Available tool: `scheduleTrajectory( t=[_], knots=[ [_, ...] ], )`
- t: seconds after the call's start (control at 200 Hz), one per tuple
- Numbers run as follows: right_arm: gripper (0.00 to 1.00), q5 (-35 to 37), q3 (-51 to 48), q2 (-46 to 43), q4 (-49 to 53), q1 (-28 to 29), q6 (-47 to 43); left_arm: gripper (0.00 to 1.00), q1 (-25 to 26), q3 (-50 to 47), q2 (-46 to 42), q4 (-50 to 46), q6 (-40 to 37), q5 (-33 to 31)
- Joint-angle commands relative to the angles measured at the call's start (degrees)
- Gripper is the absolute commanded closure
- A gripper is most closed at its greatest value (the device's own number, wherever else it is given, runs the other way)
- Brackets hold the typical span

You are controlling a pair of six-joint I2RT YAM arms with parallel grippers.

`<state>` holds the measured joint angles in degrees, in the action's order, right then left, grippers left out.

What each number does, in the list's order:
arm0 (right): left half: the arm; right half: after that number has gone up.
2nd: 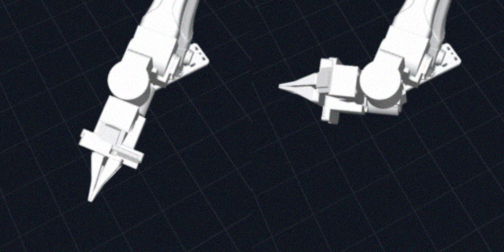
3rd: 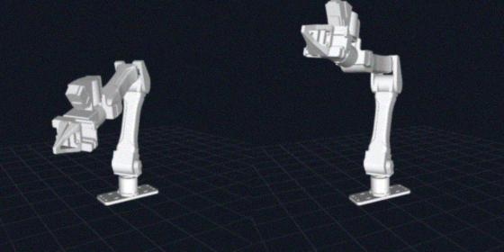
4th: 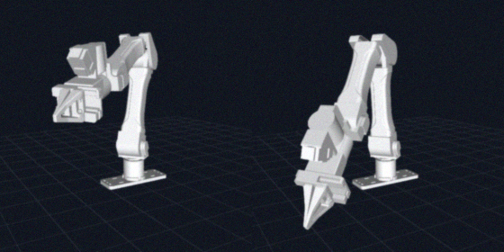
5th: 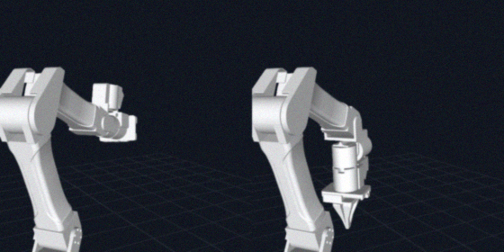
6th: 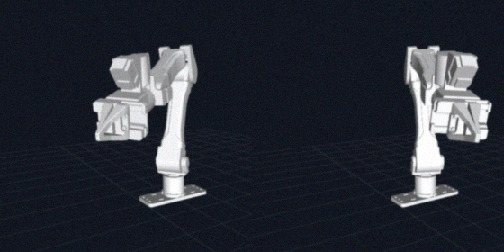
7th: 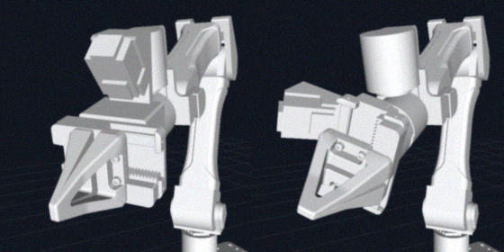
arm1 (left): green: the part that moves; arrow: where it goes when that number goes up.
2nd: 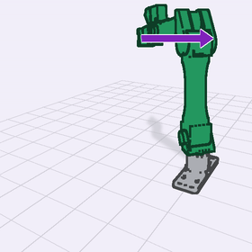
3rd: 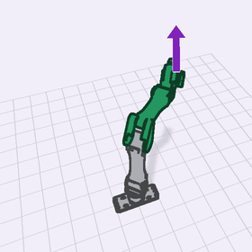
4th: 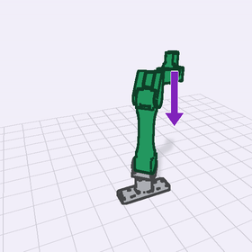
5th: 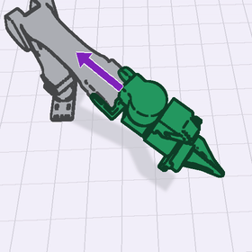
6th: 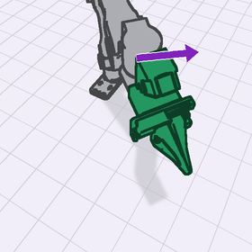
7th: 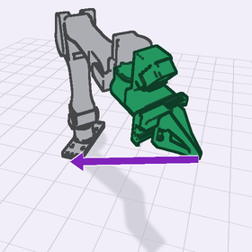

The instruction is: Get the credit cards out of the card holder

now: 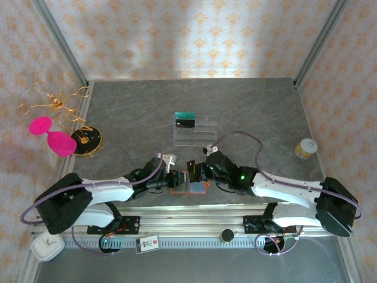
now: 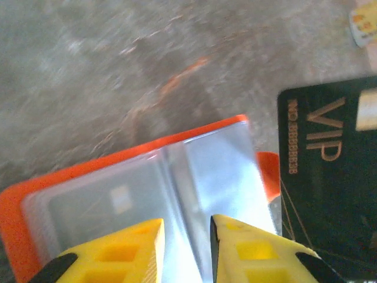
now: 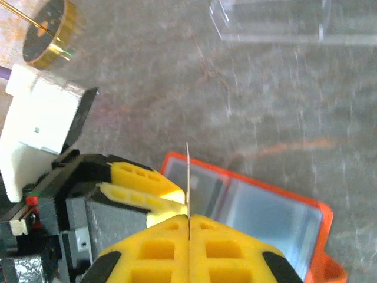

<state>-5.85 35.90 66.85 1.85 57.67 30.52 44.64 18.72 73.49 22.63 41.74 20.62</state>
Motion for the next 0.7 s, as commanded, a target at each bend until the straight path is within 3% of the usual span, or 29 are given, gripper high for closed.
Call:
scheduleTrajectory(
  t=[0.0,0.255,0.526,0.696],
  knots=[
    [1.0,5.9,4.5,-0.5,4.1,-0.7,-11.3,0.64,0.2,1.9,-1.9,-2.2,-0.5,0.2],
    [1.0,7.9,14.5,5.6,2.0,-6.9,-34.0,0.51,0.1,1.1,-5.2,-4.2,0.7,-0.8],
    [1.0,-1.3,31.4,18.5,12.6,-13.4,-53.5,0.48,-0.3,3.6,-6.6,-9.1,-0.5,-1.4],
    [1.0,-4.6,41.9,24.9,19.9,-15.1,-63.3,0.49,-1.9,4.9,-6.5,-11.3,-1.1,1.7]
  ],
)
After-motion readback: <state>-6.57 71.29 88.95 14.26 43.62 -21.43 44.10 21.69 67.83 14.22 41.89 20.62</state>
